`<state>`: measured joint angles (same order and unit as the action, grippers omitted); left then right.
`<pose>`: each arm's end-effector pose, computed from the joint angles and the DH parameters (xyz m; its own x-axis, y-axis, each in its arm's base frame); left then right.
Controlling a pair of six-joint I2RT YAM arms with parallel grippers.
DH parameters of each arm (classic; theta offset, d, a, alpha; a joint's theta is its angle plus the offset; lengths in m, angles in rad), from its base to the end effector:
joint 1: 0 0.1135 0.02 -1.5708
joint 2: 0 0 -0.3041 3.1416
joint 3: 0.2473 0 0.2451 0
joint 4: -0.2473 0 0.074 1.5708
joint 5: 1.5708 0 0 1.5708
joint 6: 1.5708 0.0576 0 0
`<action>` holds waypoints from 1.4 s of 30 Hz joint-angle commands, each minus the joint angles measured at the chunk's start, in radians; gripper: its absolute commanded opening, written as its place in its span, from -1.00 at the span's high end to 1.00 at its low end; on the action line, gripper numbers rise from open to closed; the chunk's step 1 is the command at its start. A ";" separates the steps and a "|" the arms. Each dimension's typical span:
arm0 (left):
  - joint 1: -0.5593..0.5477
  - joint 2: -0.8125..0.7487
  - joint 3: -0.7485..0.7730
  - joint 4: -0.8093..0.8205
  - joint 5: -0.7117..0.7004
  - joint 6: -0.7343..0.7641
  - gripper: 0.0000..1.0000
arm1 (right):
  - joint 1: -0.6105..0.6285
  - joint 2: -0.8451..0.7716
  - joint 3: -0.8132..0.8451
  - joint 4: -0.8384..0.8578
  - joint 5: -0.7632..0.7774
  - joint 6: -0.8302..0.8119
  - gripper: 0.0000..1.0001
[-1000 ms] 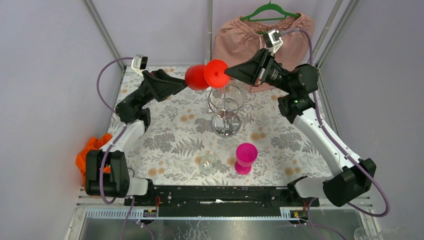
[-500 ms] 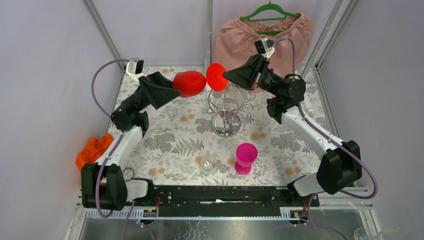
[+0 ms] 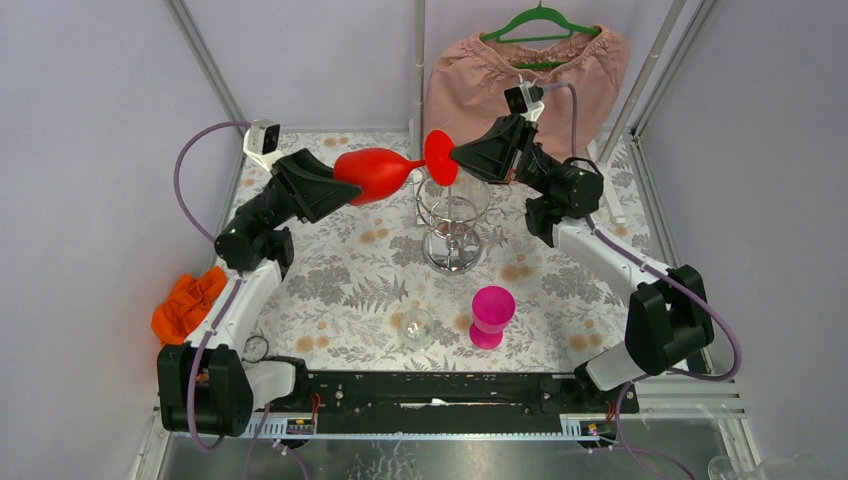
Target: Take the wine glass off the wine glass rack
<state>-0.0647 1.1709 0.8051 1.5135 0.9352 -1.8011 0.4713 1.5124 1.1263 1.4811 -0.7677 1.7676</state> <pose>0.1860 -0.0585 0.4633 -0.5661 -0.5425 -0.6207 0.8019 -0.1878 -0.5672 0.2472 0.1709 0.4858 -0.7532 0.4081 -0.5159 -0.6574 -0.4929 0.5699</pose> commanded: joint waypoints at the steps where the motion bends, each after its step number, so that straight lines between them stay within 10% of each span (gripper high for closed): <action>1: -0.007 -0.026 -0.002 0.093 -0.003 -0.012 0.12 | 0.012 0.022 0.004 0.042 -0.003 -0.017 1.00; 32: -0.007 -0.085 -0.009 0.024 0.003 0.032 1.00 | 0.052 0.089 0.024 0.095 -0.014 0.020 1.00; 37: -0.007 -0.100 -0.011 0.004 0.002 0.049 1.00 | 0.053 0.090 0.021 0.109 -0.008 0.035 0.76; 42: -0.007 -0.113 -0.009 -0.009 -0.001 0.052 1.00 | 0.053 0.091 0.014 0.127 0.001 0.047 0.05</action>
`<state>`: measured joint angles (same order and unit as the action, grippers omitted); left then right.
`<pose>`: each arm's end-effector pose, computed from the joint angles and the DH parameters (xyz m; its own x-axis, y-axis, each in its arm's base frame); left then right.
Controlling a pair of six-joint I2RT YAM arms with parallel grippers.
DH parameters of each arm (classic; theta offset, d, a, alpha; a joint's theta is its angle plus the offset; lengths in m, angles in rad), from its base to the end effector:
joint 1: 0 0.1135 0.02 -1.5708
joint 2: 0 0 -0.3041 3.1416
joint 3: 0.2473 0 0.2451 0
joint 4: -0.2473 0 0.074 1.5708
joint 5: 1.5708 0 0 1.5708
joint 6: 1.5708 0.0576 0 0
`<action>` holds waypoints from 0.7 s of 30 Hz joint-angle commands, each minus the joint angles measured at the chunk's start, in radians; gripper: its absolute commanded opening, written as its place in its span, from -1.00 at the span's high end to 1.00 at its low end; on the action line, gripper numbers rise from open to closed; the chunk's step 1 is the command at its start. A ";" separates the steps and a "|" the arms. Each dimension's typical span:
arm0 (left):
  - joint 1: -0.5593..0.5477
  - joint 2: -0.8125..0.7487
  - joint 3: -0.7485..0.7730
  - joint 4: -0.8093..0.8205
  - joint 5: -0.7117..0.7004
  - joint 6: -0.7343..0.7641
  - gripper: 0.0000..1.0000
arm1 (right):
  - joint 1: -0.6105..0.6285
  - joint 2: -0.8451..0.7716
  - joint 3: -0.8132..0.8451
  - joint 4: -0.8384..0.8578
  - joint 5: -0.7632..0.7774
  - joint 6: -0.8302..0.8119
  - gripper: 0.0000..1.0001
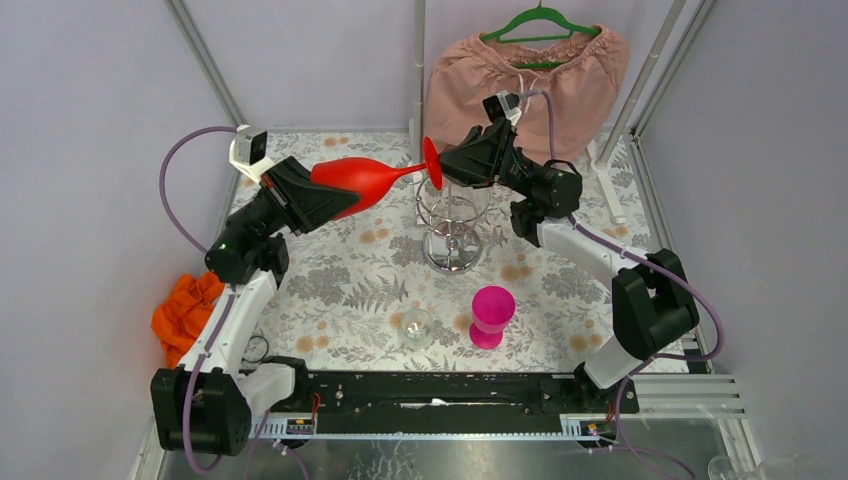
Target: Take the wine glass off the wine glass rack
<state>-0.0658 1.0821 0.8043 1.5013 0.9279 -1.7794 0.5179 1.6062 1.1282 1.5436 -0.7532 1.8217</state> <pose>0.1558 -0.0565 0.4766 -0.4988 -0.5549 -0.6658 0.8535 -0.1807 -0.4888 0.2633 0.1954 0.4629 -0.8172 0.3477 -0.4596 -0.5754 -0.5363 0.6174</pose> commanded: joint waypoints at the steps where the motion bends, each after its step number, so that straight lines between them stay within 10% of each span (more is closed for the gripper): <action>1: -0.006 -0.028 -0.006 -0.002 0.006 0.032 1.00 | 0.006 -0.004 0.010 0.064 -0.013 -0.008 -0.06; 8: -0.002 -0.101 0.020 -0.211 0.012 0.148 1.00 | 0.004 -0.036 -0.035 0.042 -0.019 -0.036 -0.25; 21: 0.000 -0.293 0.434 -1.641 -0.244 0.971 1.00 | -0.034 -0.402 -0.206 -0.554 0.024 -0.493 -0.29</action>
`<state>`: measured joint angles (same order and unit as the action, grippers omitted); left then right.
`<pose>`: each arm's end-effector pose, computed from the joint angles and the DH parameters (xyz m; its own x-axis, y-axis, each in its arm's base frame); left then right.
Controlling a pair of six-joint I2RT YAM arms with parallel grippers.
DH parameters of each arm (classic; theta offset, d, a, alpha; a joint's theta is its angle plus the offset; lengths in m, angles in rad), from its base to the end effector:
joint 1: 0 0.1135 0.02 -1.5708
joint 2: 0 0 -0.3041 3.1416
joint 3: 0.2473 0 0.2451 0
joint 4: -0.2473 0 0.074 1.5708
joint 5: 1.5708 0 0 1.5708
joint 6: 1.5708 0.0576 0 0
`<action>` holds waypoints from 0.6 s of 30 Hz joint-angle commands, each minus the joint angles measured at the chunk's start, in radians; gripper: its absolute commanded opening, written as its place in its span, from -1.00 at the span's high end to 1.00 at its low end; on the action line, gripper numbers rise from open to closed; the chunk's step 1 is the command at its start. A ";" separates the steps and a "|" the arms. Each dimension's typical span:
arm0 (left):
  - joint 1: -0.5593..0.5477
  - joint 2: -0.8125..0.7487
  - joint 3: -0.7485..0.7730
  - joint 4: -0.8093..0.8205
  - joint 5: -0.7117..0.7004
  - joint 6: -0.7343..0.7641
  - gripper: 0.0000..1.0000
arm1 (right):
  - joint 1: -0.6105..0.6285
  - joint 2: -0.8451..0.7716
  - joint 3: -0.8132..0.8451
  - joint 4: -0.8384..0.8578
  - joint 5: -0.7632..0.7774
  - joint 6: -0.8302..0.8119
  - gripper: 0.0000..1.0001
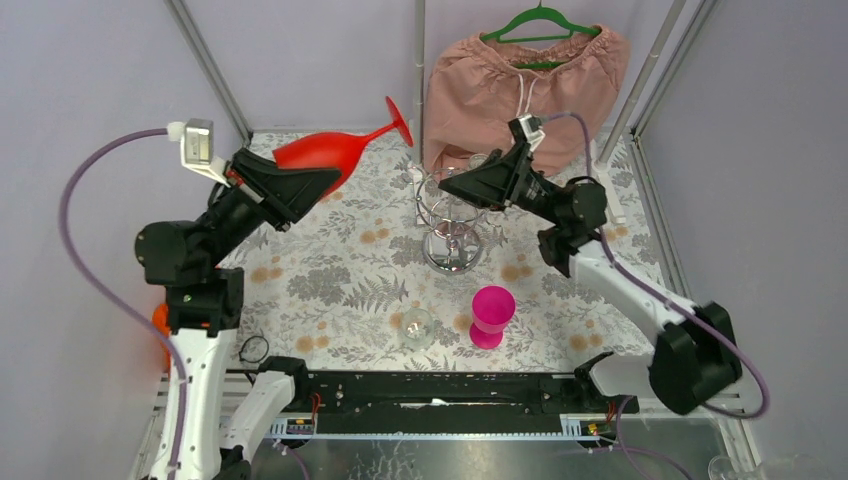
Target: Take the wine glass off the wine glass rack
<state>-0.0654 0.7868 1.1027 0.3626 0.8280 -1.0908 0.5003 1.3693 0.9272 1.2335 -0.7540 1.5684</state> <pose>0.0975 -0.0489 0.5306 -0.2576 -0.5843 -0.7696 0.8402 0.2580 -0.4771 0.2278 0.1694 0.4465 -0.7703 0.4096 -0.4886 -0.6260 -0.3402 0.7017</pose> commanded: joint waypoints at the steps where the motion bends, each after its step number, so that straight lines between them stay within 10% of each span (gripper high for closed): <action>1: -0.001 0.019 0.175 -0.615 -0.199 0.314 1.00 | -0.016 -0.208 -0.002 -0.342 0.044 -0.305 -0.31; 11: 0.001 0.121 0.354 -1.014 -0.500 0.468 1.00 | -0.018 -0.528 0.169 -1.159 0.375 -0.782 -0.38; 18: 0.001 0.199 0.431 -1.197 -0.696 0.560 1.00 | -0.018 -0.604 0.220 -1.364 0.549 -0.885 -0.50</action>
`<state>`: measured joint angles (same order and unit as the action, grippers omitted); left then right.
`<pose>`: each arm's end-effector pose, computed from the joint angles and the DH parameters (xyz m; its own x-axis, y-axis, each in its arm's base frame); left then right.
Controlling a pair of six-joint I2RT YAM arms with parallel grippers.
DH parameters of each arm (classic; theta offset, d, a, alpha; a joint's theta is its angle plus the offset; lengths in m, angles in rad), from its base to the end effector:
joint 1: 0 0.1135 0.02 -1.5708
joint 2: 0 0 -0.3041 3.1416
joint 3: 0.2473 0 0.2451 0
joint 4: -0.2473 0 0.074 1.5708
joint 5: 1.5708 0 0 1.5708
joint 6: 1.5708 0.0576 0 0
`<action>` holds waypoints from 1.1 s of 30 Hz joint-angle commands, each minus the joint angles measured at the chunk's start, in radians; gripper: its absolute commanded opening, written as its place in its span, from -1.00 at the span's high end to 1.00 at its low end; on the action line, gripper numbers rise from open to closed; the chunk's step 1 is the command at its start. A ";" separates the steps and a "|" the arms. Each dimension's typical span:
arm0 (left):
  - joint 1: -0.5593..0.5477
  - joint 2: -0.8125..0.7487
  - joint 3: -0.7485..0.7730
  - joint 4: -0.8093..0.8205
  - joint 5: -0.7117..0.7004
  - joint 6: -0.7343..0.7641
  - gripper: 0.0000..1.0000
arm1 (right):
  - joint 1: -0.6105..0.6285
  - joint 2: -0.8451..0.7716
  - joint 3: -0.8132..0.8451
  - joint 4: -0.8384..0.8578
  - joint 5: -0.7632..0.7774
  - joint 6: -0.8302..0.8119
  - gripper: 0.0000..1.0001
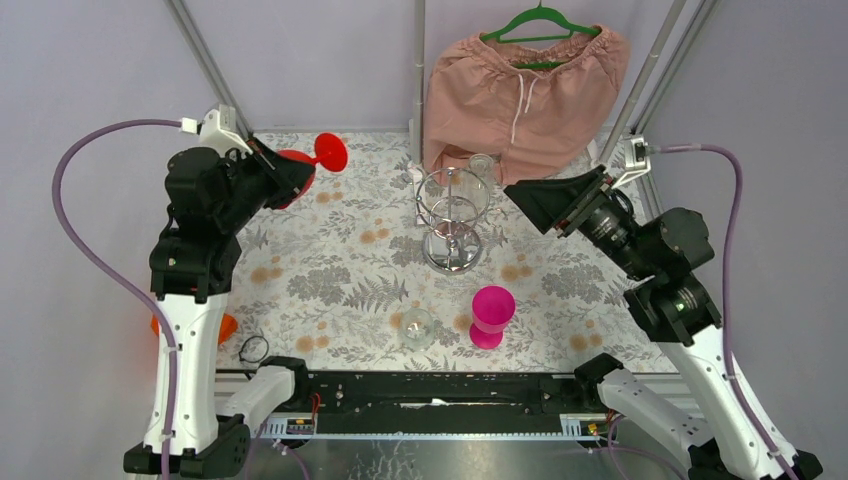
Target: Take the wine glass off the wine glass rack
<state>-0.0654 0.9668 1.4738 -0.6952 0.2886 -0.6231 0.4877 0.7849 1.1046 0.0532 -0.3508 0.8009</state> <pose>0.1514 -0.0263 0.5075 -0.3510 -0.5376 -0.7667 0.1685 0.7691 -0.6165 0.1064 0.0788 0.5067 -0.2949 0.6068 -0.7381 -0.7342 0.3505 0.5815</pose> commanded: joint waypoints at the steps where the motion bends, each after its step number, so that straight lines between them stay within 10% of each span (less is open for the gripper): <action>1: 0.001 0.028 0.063 -0.156 -0.186 0.104 1.00 | -0.005 -0.023 0.047 -0.201 0.164 -0.125 -0.53; 33: -0.006 0.108 -0.072 -0.266 -0.199 0.201 1.00 | -0.005 -0.035 0.085 -0.351 0.327 -0.198 -0.61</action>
<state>-0.0647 1.1015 1.4464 -0.9146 0.0750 -0.4576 0.4850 0.7544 1.1648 -0.3115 -0.0593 0.6102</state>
